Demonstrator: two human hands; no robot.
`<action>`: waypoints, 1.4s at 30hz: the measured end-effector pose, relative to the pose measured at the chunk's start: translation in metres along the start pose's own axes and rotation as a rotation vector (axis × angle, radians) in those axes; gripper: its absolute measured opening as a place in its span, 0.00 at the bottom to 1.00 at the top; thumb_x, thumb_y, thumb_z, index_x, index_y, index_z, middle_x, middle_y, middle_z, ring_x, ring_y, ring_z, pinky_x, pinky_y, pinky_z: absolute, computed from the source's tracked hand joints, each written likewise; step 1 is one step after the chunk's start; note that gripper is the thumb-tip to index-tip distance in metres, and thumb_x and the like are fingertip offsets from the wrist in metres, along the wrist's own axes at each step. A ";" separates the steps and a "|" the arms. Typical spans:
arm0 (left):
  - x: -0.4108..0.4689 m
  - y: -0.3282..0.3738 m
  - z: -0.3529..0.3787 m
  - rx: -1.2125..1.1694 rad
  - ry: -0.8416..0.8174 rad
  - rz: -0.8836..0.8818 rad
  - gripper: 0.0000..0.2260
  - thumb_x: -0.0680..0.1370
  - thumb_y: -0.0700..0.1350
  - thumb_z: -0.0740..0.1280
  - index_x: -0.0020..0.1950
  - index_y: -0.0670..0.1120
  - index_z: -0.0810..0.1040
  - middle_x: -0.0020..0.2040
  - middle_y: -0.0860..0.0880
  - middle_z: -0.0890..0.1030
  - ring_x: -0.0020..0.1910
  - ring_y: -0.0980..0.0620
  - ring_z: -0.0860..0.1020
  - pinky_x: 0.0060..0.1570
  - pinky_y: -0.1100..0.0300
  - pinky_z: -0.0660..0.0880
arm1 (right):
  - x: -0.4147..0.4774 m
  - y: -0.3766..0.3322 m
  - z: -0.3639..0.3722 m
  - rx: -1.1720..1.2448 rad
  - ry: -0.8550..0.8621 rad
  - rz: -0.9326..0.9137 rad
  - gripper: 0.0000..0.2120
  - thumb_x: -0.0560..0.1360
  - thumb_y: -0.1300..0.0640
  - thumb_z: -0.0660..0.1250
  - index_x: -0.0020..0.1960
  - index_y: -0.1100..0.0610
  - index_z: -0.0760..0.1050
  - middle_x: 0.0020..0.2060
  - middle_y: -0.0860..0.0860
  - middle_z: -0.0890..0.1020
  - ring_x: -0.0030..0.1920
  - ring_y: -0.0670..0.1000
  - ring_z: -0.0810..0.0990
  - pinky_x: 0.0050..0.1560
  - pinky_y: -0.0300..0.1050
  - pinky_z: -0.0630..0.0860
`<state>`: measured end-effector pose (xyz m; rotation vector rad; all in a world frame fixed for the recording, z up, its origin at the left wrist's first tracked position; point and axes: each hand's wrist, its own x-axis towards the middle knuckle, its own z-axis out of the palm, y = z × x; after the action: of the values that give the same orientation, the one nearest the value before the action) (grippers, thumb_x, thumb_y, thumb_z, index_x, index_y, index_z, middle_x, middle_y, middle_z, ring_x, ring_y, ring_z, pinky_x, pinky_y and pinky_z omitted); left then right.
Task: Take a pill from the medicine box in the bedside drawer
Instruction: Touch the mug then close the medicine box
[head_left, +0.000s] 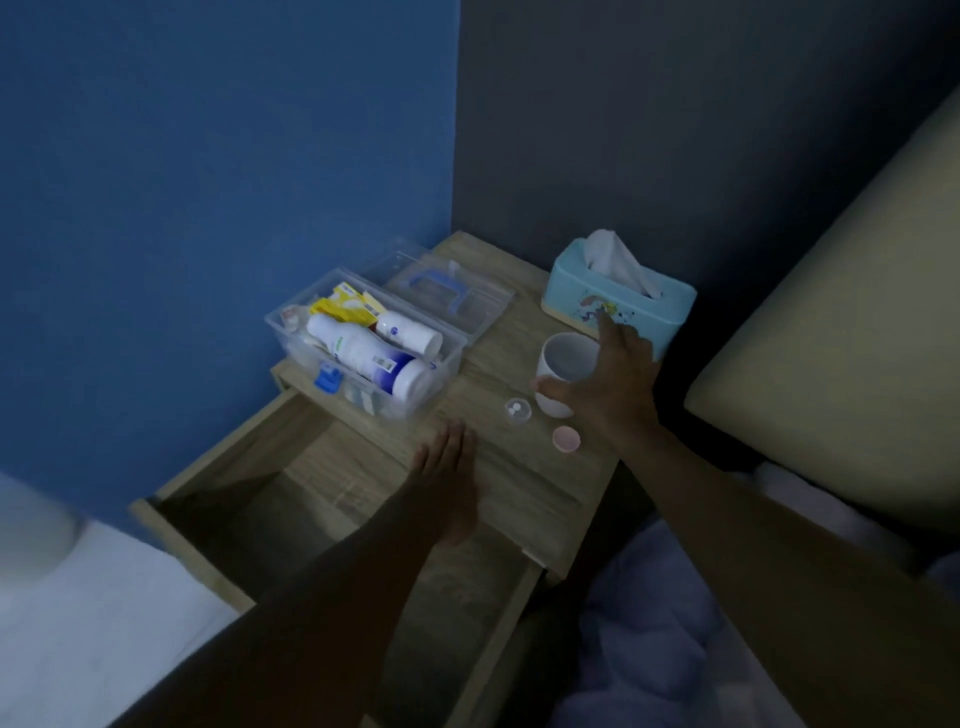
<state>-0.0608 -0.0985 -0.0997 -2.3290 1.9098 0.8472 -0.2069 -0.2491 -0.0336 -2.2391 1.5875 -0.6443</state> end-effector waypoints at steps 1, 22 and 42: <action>-0.007 -0.005 0.003 0.006 0.050 0.027 0.38 0.80 0.47 0.61 0.79 0.43 0.37 0.80 0.44 0.39 0.79 0.45 0.40 0.77 0.48 0.43 | -0.005 -0.006 0.001 0.030 0.056 -0.072 0.48 0.62 0.40 0.80 0.75 0.54 0.64 0.67 0.53 0.72 0.66 0.56 0.68 0.61 0.47 0.67; -0.030 -0.107 -0.047 -0.197 0.613 -0.104 0.37 0.77 0.35 0.59 0.79 0.39 0.38 0.80 0.41 0.37 0.77 0.48 0.33 0.76 0.55 0.38 | 0.049 -0.114 0.080 1.302 -0.326 0.635 0.23 0.80 0.40 0.59 0.65 0.54 0.77 0.56 0.55 0.84 0.46 0.53 0.86 0.42 0.46 0.83; -0.039 -0.115 -0.043 -0.318 0.423 -0.261 0.38 0.78 0.40 0.61 0.79 0.41 0.38 0.80 0.41 0.37 0.78 0.43 0.37 0.73 0.52 0.40 | -0.044 -0.119 0.084 0.174 -0.104 -0.504 0.21 0.72 0.51 0.74 0.63 0.54 0.76 0.66 0.50 0.74 0.70 0.53 0.70 0.65 0.52 0.75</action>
<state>0.0567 -0.0487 -0.0840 -3.0751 1.6213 0.7214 -0.0793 -0.1684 -0.0524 -2.4992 0.8766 -0.7428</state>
